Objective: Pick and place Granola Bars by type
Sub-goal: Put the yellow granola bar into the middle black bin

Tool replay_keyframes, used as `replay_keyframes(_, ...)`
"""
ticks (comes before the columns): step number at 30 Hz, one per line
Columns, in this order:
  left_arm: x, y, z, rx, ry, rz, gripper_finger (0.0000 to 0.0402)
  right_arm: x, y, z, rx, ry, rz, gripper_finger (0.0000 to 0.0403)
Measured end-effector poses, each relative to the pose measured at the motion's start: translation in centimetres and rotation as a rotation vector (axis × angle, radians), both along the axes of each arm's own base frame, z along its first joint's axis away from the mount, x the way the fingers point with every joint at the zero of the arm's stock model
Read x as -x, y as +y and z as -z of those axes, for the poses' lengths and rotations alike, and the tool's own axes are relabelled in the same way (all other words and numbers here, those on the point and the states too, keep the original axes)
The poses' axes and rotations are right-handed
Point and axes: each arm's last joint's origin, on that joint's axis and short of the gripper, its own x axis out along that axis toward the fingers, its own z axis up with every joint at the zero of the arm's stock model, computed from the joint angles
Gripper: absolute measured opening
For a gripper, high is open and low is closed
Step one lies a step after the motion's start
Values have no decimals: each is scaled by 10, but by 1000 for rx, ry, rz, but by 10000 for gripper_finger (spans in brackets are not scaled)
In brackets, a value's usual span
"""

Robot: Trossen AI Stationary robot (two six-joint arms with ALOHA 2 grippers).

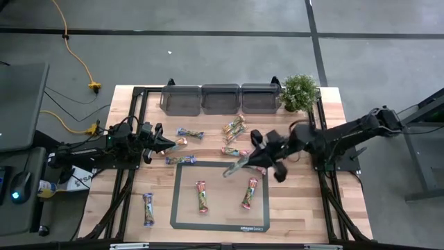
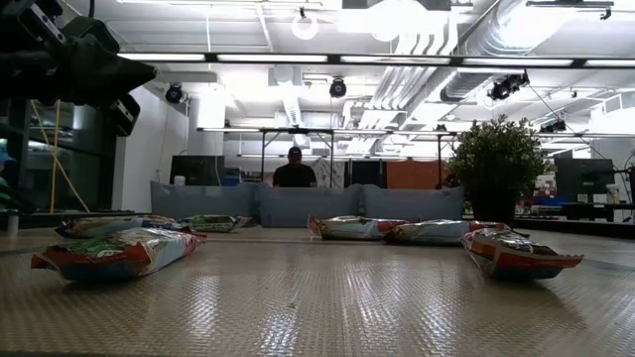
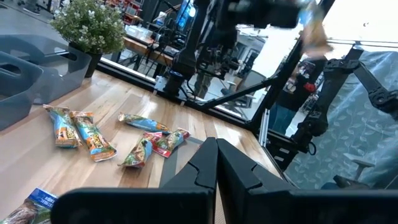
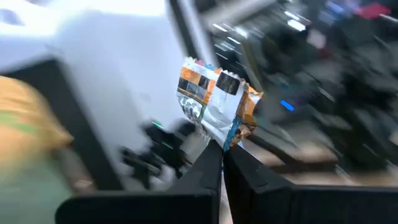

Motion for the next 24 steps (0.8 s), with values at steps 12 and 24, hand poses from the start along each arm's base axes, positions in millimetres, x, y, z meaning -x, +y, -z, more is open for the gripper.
replay_keyframes(12,0,0,0,0,0,-4,1,19,-26,-35,36,-360,-386,0)
replay_keyframes(24,0,0,0,0,0,-2,1,22,-27,-37,80,-405,-425,0)
